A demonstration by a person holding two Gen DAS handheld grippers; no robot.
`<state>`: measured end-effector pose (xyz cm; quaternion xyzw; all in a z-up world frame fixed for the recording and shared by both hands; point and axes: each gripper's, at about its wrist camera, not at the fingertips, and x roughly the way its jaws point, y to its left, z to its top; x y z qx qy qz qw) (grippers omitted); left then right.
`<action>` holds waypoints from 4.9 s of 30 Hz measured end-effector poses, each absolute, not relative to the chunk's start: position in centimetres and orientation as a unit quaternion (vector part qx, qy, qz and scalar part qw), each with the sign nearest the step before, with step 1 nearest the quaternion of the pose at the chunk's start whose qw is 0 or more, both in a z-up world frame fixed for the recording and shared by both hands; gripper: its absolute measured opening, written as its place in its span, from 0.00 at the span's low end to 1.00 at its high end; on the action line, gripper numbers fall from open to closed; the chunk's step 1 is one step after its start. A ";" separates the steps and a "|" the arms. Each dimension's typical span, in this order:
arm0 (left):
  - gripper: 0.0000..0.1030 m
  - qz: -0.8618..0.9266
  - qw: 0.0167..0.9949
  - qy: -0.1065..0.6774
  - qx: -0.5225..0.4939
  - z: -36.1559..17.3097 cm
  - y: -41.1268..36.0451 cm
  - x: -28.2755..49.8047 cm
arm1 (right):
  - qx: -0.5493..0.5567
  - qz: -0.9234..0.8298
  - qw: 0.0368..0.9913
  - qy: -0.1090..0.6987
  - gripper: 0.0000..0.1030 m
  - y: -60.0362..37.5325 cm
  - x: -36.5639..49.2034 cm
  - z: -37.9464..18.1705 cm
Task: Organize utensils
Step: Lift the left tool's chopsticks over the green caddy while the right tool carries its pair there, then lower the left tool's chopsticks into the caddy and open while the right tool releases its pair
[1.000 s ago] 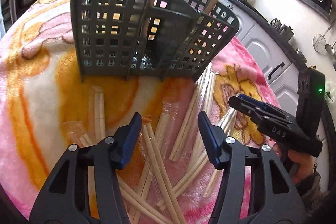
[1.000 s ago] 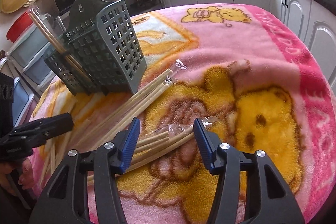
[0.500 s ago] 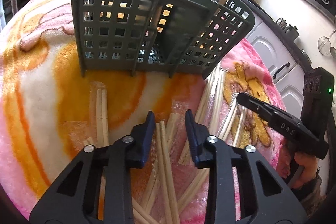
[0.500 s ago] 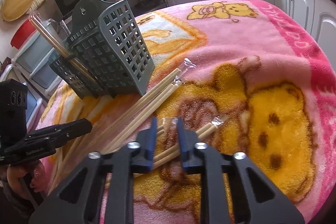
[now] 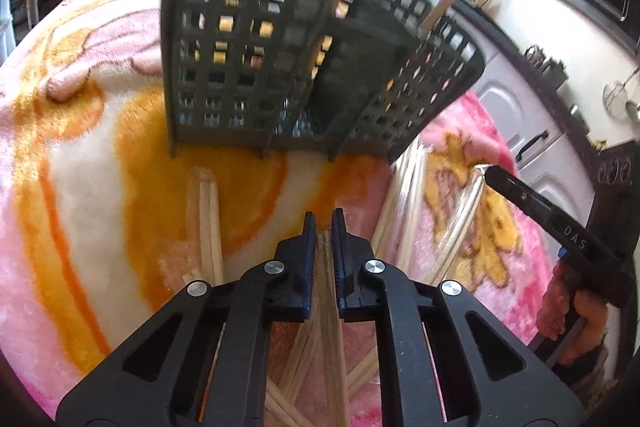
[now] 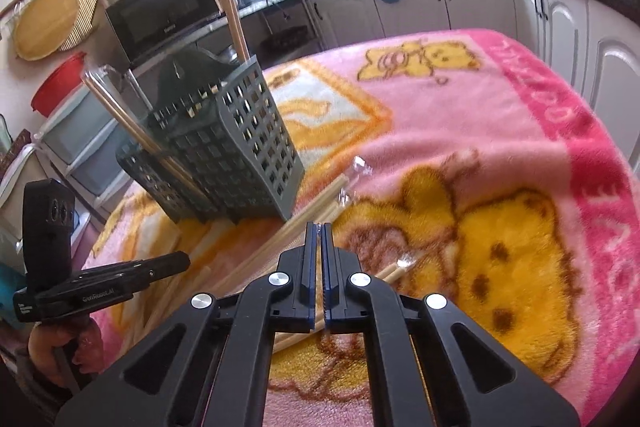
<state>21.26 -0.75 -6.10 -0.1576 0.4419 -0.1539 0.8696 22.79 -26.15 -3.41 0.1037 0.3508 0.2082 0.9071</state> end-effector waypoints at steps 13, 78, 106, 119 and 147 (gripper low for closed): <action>0.02 -0.155 0.906 0.343 -0.194 1.9 3.0 19.4 | 0.092 0.246 0.931 0.255 0.02 -25.6 20.1 3.4; 0.02 -0.059 0.981 0.041 -0.178 22.2 7.1 22.4 | 0.019 0.290 0.957 0.025 0.02 -20.7 19.6 20.6; 0.02 -0.015 0.982 0.052 -0.179 13.5 6.5 25.9 | 0.019 0.264 0.961 0.079 0.02 -19.6 23.0 16.1; 0.02 -0.033 0.980 0.052 -0.191 10.8 6.5 25.2 | 0.027 0.268 0.956 0.115 0.02 -18.6 24.2 13.0; 0.02 -0.066 0.971 0.103 -0.207 8.1 6.5 23.8 | 0.061 0.236 0.957 0.161 0.03 -20.2 24.9 9.7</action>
